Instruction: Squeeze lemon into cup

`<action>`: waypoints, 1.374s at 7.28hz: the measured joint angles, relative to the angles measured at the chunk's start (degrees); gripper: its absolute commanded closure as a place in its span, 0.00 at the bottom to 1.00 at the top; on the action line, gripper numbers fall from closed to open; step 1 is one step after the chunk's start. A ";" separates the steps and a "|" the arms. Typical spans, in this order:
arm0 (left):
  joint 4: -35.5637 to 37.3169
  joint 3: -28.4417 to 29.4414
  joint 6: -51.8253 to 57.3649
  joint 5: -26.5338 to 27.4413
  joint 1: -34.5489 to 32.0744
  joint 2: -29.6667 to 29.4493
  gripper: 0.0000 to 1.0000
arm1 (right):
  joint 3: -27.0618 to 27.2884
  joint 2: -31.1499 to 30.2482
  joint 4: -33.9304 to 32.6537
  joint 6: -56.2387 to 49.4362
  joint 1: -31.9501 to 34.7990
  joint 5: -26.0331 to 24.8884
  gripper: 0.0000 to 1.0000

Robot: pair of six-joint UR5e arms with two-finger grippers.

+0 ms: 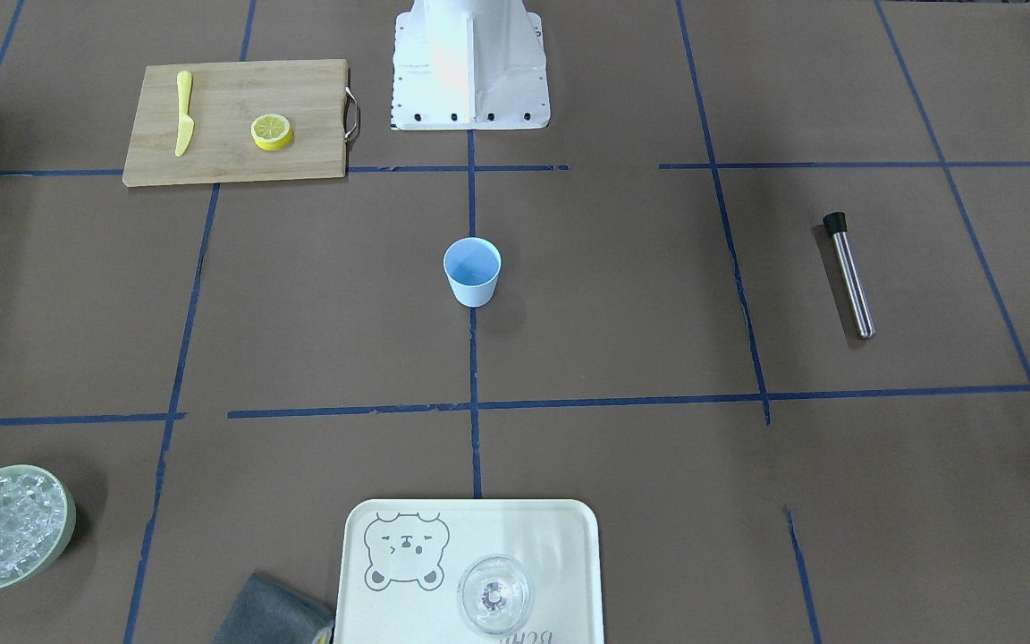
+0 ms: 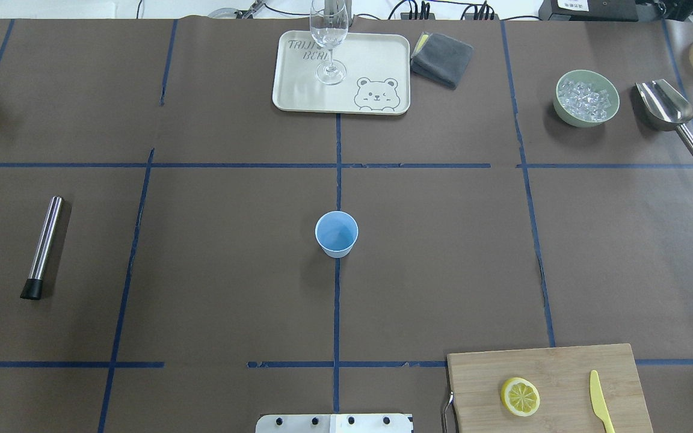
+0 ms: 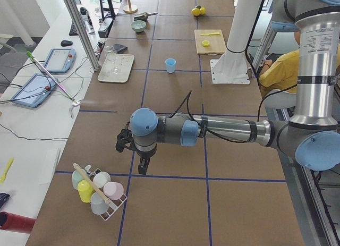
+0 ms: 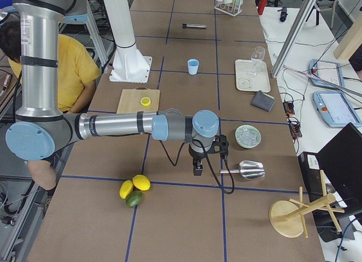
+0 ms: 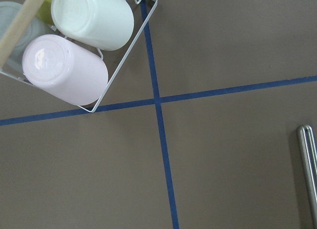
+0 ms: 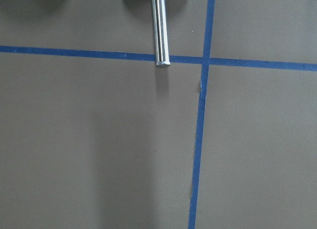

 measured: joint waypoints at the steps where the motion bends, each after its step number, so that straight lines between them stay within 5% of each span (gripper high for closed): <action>1: -0.24 -0.21 0.18 -0.01 -0.02 0.10 0.00 | -0.19 0.02 -0.03 0.08 0.00 0.11 0.00; 6: -1.32 -1.62 0.67 -0.69 -0.09 0.83 0.00 | 0.58 0.20 0.00 0.05 -0.08 0.70 0.00; 10: -4.00 0.06 0.41 -3.14 0.12 0.38 0.00 | 5.04 -0.50 0.09 0.19 -4.83 10.23 0.00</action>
